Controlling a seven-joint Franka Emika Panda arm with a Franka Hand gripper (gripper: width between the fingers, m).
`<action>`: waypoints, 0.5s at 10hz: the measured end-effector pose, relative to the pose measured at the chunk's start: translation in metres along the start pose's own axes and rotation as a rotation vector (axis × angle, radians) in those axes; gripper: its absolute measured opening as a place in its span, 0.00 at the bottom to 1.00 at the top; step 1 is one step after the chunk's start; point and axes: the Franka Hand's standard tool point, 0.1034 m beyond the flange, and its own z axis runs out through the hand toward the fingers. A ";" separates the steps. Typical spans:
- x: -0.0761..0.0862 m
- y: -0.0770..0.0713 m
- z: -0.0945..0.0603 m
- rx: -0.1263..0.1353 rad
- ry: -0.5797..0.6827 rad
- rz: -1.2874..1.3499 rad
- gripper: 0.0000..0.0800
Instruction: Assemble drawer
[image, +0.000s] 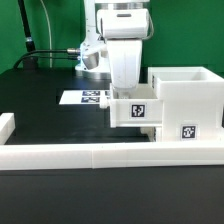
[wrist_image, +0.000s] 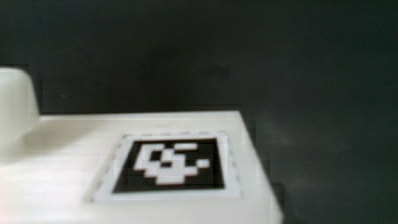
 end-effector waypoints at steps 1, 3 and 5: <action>0.002 0.000 0.000 0.000 0.000 -0.004 0.06; 0.009 0.002 0.000 0.002 -0.003 -0.024 0.06; 0.011 0.005 0.000 0.004 -0.007 -0.041 0.06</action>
Offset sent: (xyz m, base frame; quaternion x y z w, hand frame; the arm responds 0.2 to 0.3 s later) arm 0.0121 0.0136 -0.0023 0.0291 -0.0116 -0.0823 0.9961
